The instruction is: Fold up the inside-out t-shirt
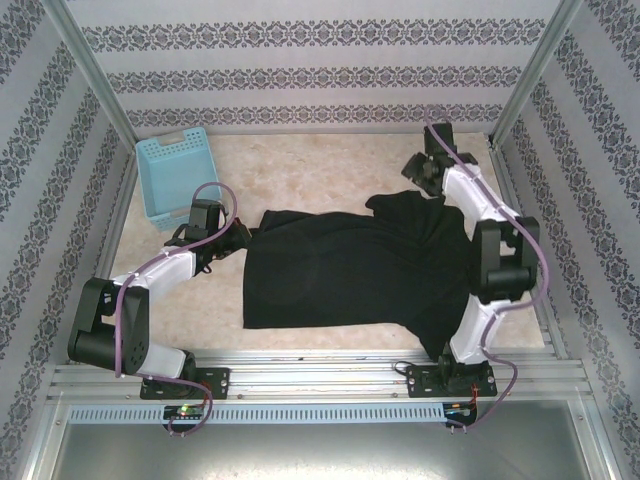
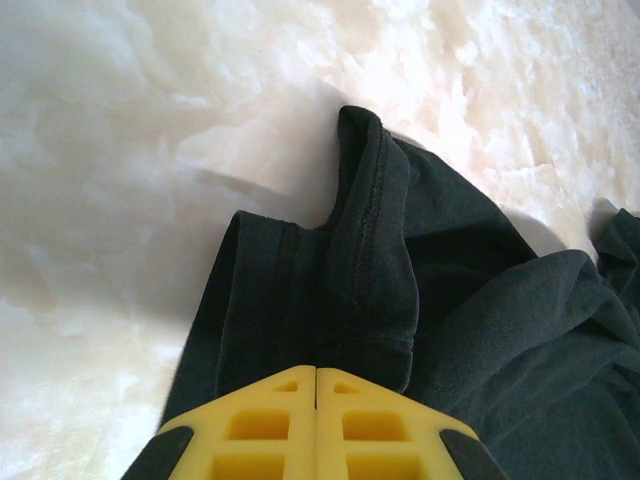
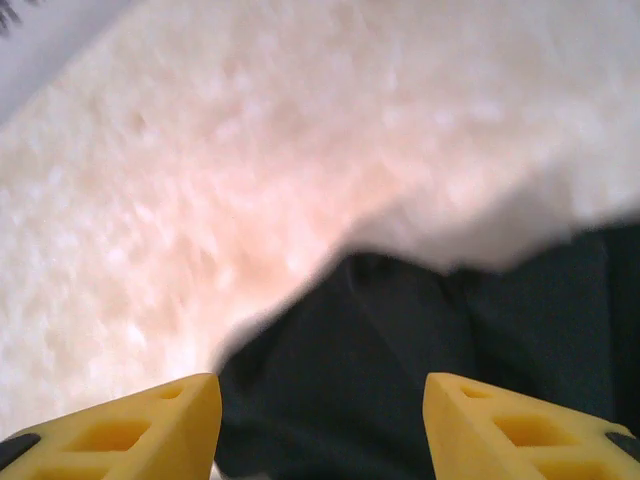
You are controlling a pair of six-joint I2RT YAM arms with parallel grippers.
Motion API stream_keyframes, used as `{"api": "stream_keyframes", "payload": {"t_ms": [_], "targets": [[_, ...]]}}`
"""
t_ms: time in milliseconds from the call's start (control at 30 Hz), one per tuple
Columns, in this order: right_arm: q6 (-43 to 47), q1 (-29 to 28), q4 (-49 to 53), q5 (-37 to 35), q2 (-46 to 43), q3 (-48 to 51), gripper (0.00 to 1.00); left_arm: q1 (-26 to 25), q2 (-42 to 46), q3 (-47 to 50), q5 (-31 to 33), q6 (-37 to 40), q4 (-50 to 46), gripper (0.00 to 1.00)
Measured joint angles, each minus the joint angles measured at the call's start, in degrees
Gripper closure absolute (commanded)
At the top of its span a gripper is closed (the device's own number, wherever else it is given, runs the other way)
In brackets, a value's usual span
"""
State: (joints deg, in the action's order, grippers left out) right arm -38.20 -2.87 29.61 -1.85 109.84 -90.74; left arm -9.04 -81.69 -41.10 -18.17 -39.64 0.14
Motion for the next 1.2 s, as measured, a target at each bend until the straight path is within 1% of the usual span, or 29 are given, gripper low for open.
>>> {"api": "stream_keyframes", "payload": {"t_ms": [100,233,300,433,467,533,600,767,800,933,1033,1100,1133,1200], "targets": [[2.45,1.33,2.62,-0.04,8.52,-8.72,0.42,0.0,0.0,-0.02,-0.02,-0.02,0.0,1.0],[5.09,2.14,7.76,0.63,17.84,-16.22,0.42,0.0,-0.17,-0.17,-0.02,0.13,-0.07,1.0],[6.08,2.12,10.12,1.4,21.09,-18.73,0.43,0.0,-0.31,-0.24,-0.04,0.24,-0.22,1.0],[7.41,1.97,13.92,2.99,24.81,-22.43,0.45,0.0,-1.03,-0.55,-0.04,0.39,-0.28,1.0],[7.76,1.97,14.86,3.45,25.42,-23.37,0.47,0.0,-1.36,-0.66,-0.04,0.39,-0.31,1.0],[8.17,1.97,16.24,4.37,26.29,-25.0,0.57,0.0,-2.03,-0.81,-0.22,0.39,-0.31,1.0],[8.57,1.97,17.27,5.35,27.02,-26.49,0.73,0.0,-2.47,-0.92,-0.31,0.39,-0.35,1.0],[9.68,1.99,19.54,6.49,27.61,-29.0,0.98,0.0,-2.78,-1.31,-0.72,0.39,-0.44,1.0],[9.57,1.99,20.13,6.69,27.61,-29.92,1.0,0.0,-2.82,-1.49,-0.72,0.39,-0.42,1.0],[10.51,1.99,20.74,6.93,27.21,-32.87,1.0,0.0,-2.99,-1.62,-0.74,0.37,-0.39,1.0],[11.63,2.03,20.26,6.86,24.98,-32.15,1.0,0.04,-3.37,-1.62,-0.72,0.37,-0.39,1.0],[12.37,2.03,18.58,6.84,21.0,-28.79,1.0,0.04,-3.82,-1.64,-0.7,0.37,-0.35,1.0],[12.61,2.03,16.76,6.84,18.12,-25.59,1.0,0.11,-4.0,-1.64,-0.7,0.35,-0.35,1.0],[12.79,2.03,12.66,6.86,9.86,-15.91,1.0,0.15,-4.13,-1.64,-0.7,0.33,-0.35,1.0]]}}
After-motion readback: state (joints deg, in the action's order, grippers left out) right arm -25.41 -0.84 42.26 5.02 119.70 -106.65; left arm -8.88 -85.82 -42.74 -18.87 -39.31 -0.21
